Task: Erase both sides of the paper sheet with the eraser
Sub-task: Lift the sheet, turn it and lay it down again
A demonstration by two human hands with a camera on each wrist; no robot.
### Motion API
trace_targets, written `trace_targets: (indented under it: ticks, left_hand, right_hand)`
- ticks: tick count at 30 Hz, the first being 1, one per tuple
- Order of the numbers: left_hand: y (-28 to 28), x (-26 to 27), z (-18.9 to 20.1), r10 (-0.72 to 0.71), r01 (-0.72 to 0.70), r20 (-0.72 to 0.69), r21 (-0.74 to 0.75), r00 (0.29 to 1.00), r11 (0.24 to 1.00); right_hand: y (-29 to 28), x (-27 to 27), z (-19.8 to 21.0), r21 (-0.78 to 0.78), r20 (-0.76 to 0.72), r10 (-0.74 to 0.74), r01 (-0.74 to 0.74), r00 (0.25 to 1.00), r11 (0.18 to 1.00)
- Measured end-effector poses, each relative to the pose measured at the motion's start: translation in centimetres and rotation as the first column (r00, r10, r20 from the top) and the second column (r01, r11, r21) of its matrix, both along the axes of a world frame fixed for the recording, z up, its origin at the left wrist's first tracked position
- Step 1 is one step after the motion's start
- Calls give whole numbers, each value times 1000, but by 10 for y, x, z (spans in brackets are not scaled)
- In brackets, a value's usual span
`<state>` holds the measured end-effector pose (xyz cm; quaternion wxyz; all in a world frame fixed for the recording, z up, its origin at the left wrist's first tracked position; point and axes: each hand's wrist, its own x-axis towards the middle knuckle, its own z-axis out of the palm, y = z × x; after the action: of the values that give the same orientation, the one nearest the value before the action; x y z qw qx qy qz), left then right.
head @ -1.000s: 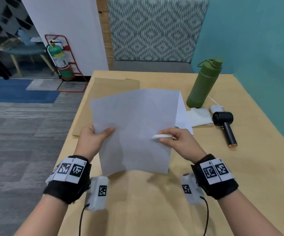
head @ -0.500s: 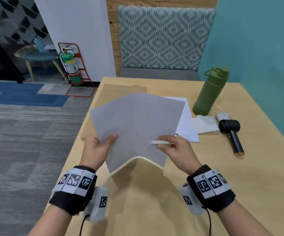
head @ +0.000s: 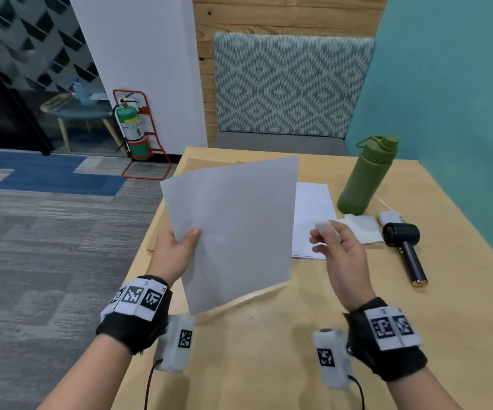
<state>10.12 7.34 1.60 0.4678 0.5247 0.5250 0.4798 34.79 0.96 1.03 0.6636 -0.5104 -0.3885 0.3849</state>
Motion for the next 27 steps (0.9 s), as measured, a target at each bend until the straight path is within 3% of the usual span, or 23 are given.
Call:
trace_targets:
  ticks: [1, 3, 6, 12, 16, 19, 20, 22, 24, 27]
  left_hand:
    - [1, 0, 1, -11, 11, -8, -1, 1000, 1000]
    - [2, -1, 2, -47, 47, -20, -7, 999, 999]
    - [2, 0, 5, -131, 131, -47, -21, 990, 991]
    - [-1, 3, 16, -249, 248, -14, -33, 968, 968]
    - [-1, 1, 23, -264, 264, 16, -16, 964, 964]
    - [0, -3, 26, -250, 250, 17, 3, 968, 968]
    - [1, -4, 27, -249, 249, 11, 5, 968, 968]
    - [1, -6, 28, -249, 249, 2, 4, 969, 969]
    - [1, -7, 28, -252, 252, -5, 1, 968, 968]
    - [0, -5, 26, -257, 257, -10, -6, 966, 966]
  right_hand:
    - [0, 4, 7, 64, -151, 93, -84, 984, 994]
    - [0, 10, 22, 186, -303, 265, -216, 916, 959]
    - [4, 15, 38, 270, -376, 405, -319, 833, 908]
    - [20, 5, 39, 284, -453, 523, -439, 722, 853]
    - [22, -13, 15, 90, -438, 587, -617, 681, 782]
    - [15, -25, -4, -196, -212, 747, -777, 630, 599]
    - [14, -25, -6, -239, -148, 772, -780, 618, 579]
    - [15, -20, 1, -167, -120, 750, -758, 651, 631]
    - [19, -11, 18, 38, -225, 660, -670, 717, 741]
    - [26, -3, 33, 246, -355, 611, -560, 707, 791]
